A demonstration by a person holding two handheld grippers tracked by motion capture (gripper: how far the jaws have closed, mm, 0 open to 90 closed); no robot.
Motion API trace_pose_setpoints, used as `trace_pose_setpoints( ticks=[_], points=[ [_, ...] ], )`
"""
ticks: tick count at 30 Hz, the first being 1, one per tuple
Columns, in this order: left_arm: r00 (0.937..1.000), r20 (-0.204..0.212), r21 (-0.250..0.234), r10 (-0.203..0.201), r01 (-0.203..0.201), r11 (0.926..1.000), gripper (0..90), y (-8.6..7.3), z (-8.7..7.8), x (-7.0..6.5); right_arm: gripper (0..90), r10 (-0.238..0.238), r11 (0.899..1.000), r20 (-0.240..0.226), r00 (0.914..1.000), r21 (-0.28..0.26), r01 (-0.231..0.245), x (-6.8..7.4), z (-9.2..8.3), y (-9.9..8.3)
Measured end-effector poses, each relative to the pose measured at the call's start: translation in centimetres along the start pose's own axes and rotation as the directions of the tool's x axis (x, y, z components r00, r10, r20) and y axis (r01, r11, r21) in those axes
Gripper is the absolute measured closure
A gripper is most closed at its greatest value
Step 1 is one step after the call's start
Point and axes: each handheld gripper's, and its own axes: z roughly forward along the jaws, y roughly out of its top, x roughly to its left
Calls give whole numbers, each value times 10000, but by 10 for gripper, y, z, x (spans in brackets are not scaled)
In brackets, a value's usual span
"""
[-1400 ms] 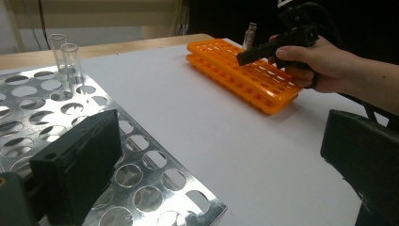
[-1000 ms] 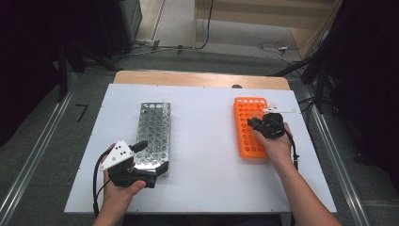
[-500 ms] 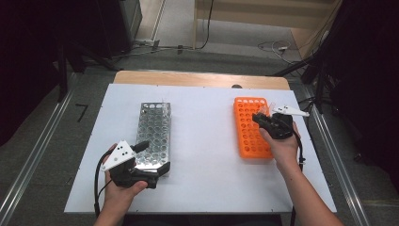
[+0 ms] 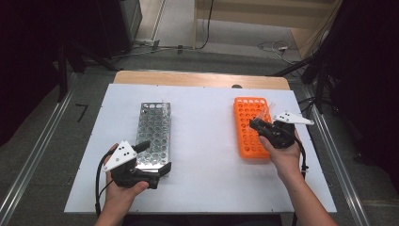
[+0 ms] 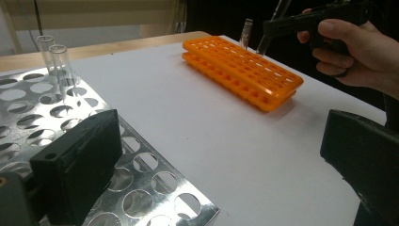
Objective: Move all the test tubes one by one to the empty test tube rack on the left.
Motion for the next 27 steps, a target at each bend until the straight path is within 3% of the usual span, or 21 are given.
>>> trace_pose_setpoints(
  ticks=[6,11,27],
  points=[
    [10000,15,-7,32,-32,10000,0,0,1,-2,738,-125,9999,-472,9988,-23,124,13,-9,-5],
    [9999,50,13,89,-89,10000,0,1,2,-3,738,-551,9985,-678,9962,-65,548,27,-15,-10],
    [9993,231,14,281,-282,9996,0,3,7,-11,737,-998,9946,-1785,9789,98,1032,65,-22,-33]
  ],
)
